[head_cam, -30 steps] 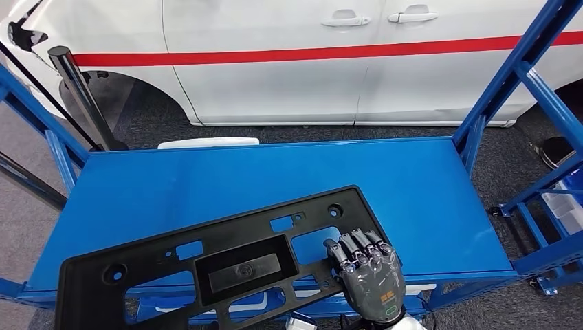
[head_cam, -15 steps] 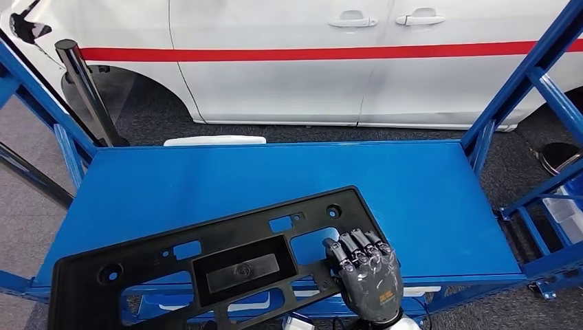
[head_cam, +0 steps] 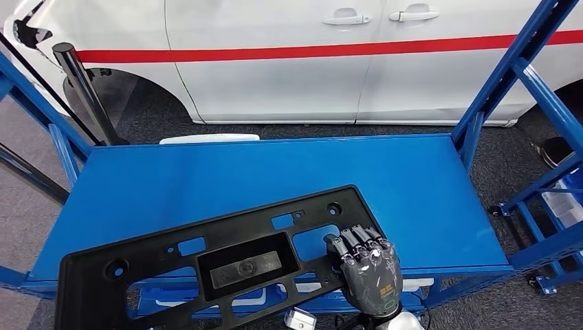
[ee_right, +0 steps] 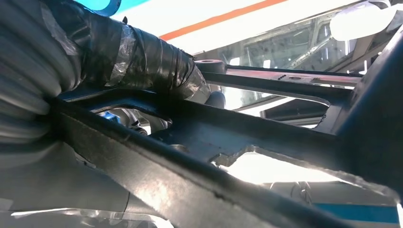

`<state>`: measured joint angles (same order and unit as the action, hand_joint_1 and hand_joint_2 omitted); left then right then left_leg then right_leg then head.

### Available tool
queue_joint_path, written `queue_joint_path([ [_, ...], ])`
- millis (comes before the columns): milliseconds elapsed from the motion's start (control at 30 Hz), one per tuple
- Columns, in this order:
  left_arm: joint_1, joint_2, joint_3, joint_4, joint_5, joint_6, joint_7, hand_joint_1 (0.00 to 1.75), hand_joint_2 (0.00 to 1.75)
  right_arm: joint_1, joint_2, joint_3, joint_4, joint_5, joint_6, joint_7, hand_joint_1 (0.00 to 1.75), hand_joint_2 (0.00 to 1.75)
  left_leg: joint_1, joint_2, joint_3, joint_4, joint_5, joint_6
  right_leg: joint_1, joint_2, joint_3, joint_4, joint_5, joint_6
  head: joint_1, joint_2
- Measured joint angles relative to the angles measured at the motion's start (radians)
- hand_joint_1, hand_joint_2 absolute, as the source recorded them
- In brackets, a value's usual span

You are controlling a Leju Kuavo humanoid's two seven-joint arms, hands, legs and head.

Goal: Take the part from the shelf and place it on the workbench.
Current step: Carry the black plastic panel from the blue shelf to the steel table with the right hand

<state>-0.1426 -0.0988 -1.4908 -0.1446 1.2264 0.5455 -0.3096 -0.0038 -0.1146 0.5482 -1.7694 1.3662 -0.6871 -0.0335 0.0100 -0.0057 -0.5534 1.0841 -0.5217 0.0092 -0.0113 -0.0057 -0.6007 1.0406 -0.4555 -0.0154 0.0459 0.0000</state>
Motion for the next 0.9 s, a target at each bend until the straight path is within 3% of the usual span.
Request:
queue_joint_path([
  [67, -0.001, 0.000, 0.000, 0.000, 0.000, 0.001, 0.001, 0.00, 1.75, -0.004, 0.000, 0.000, 0.001, -0.002, 0.000, 0.000, 1.73, 1.75, -0.005, -0.001, 0.026, -0.061, 0.013, 0.008, 0.002, 0.000, -0.004, 0.002, 0.006, 0.010, 0.000, 0.000],
  [167, 0.002, 0.000, 0.000, 0.000, 0.003, 0.002, 0.002, 0.00, 1.75, -0.008, 0.000, 0.000, 0.002, -0.005, 0.000, -0.004, 1.73, 1.75, -0.005, 0.001, 0.022, -0.071, 0.028, 0.023, 0.002, 0.002, -0.008, 0.000, 0.011, 0.029, 0.001, 0.000],
  [233, 0.001, 0.000, 0.000, 0.000, 0.004, 0.002, 0.002, 0.00, 1.75, -0.010, 0.000, 0.000, 0.004, -0.008, 0.000, -0.005, 1.73, 1.75, 0.000, 0.004, 0.017, -0.081, 0.044, 0.036, 0.001, 0.004, -0.027, 0.049, -0.035, 0.038, 0.002, 0.000],
  [300, 0.001, 0.000, 0.000, 0.000, 0.005, 0.003, 0.003, 0.00, 1.75, -0.012, 0.000, 0.000, 0.008, -0.010, 0.000, -0.006, 1.73, 1.75, -0.001, 0.007, 0.004, -0.080, 0.054, 0.044, -0.002, 0.005, -0.071, 0.171, -0.118, 0.045, 0.002, 0.000],
  [333, 0.002, 0.000, 0.000, 0.000, 0.005, 0.003, 0.004, 0.00, 1.75, -0.012, 0.000, 0.000, 0.011, -0.012, 0.000, -0.006, 1.73, 1.75, -0.001, 0.007, -0.004, -0.077, 0.058, 0.044, -0.003, 0.005, -0.092, 0.233, -0.147, 0.049, 0.002, 0.000],
  [367, 0.003, 0.000, 0.000, 0.000, 0.006, 0.003, 0.005, 0.00, 1.75, -0.012, 0.000, 0.000, 0.014, -0.013, 0.000, -0.006, 1.73, 1.75, -0.002, 0.008, -0.011, -0.074, 0.061, 0.044, -0.003, 0.005, -0.098, 0.266, -0.156, 0.050, 0.002, 0.000],
  [400, 0.004, 0.000, 0.000, 0.000, 0.006, 0.003, 0.006, 0.00, 1.75, -0.012, 0.000, 0.000, 0.016, -0.014, 0.000, -0.006, 1.73, 1.75, -0.002, 0.008, -0.018, -0.070, 0.063, 0.043, -0.003, 0.004, -0.087, 0.263, -0.145, 0.051, 0.002, 0.000],
  [433, 0.004, 0.000, 0.000, 0.000, 0.006, 0.003, 0.007, 0.00, 1.75, -0.012, 0.000, 0.000, 0.018, -0.015, 0.000, -0.006, 1.73, 1.75, -0.002, 0.008, -0.023, -0.066, 0.064, 0.042, -0.004, 0.004, -0.055, 0.219, -0.119, 0.050, 0.002, 0.000],
  [500, 0.004, 0.000, 0.000, 0.000, 0.006, 0.003, 0.008, 0.00, 1.75, -0.014, 0.000, 0.000, 0.019, -0.016, 0.000, -0.006, 1.73, 1.75, -0.003, 0.007, -0.030, -0.058, 0.066, 0.038, -0.002, 0.005, 0.030, 0.080, -0.073, 0.043, 0.002, 0.000],
  [567, 0.003, 0.000, 0.000, 0.000, 0.006, 0.003, 0.008, 0.00, 1.75, -0.016, 0.000, 0.000, 0.019, -0.017, 0.000, -0.006, 1.73, 1.75, -0.006, 0.006, -0.035, -0.055, 0.071, 0.028, 0.003, 0.005, 0.071, 0.002, -0.057, 0.034, 0.002, 0.000],
  [667, 0.004, 0.001, 0.000, 0.000, 0.006, 0.003, 0.008, 0.00, 1.75, -0.018, 0.000, 0.000, 0.019, -0.018, 0.000, -0.007, 1.73, 1.75, -0.007, 0.004, -0.043, -0.053, 0.079, 0.008, 0.003, 0.004, 0.061, -0.011, -0.045, 0.014, 0.002, 0.000],
  [700, 0.004, 0.001, 0.000, 0.000, 0.006, 0.003, 0.009, 0.00, 1.75, -0.018, 0.001, 0.000, 0.019, -0.018, 0.000, -0.007, 1.73, 1.75, -0.007, 0.004, -0.051, -0.042, 0.067, 0.002, 0.000, 0.003, 0.056, -0.015, -0.038, 0.005, 0.001, 0.000],
  [767, 0.004, 0.001, 0.000, 0.000, 0.006, 0.003, 0.010, 0.00, 1.75, -0.020, 0.004, 0.000, 0.019, -0.019, 0.000, -0.008, 1.73, 1.75, -0.003, 0.003, -0.083, 0.035, 0.001, -0.007, -0.003, 0.000, 0.042, -0.020, -0.024, -0.009, 0.000, 0.000],
  [833, 0.004, 0.001, 0.000, 0.000, 0.006, 0.003, 0.012, 0.00, 1.75, -0.020, 0.006, 0.000, 0.020, -0.020, 0.000, -0.009, 1.73, 1.75, -0.001, 0.003, -0.125, 0.163, -0.075, -0.015, -0.001, -0.001, 0.024, -0.019, -0.013, -0.013, -0.001, 0.000],
  [867, 0.004, 0.002, 0.000, 0.000, 0.006, 0.003, 0.012, 0.00, 1.75, -0.020, 0.006, 0.000, 0.020, -0.020, 0.000, -0.009, 1.73, 1.75, 0.000, 0.003, -0.134, 0.205, -0.090, -0.017, 0.000, -0.002, 0.016, -0.017, -0.007, -0.013, -0.001, 0.000],
  [900, 0.005, 0.002, 0.000, 0.000, 0.006, 0.003, 0.012, 0.00, 1.75, -0.020, 0.006, 0.000, 0.021, -0.020, 0.000, -0.010, 1.73, 1.75, 0.000, 0.003, -0.126, 0.214, -0.086, -0.018, 0.000, -0.002, 0.009, -0.016, -0.002, -0.012, -0.001, 0.000],
])
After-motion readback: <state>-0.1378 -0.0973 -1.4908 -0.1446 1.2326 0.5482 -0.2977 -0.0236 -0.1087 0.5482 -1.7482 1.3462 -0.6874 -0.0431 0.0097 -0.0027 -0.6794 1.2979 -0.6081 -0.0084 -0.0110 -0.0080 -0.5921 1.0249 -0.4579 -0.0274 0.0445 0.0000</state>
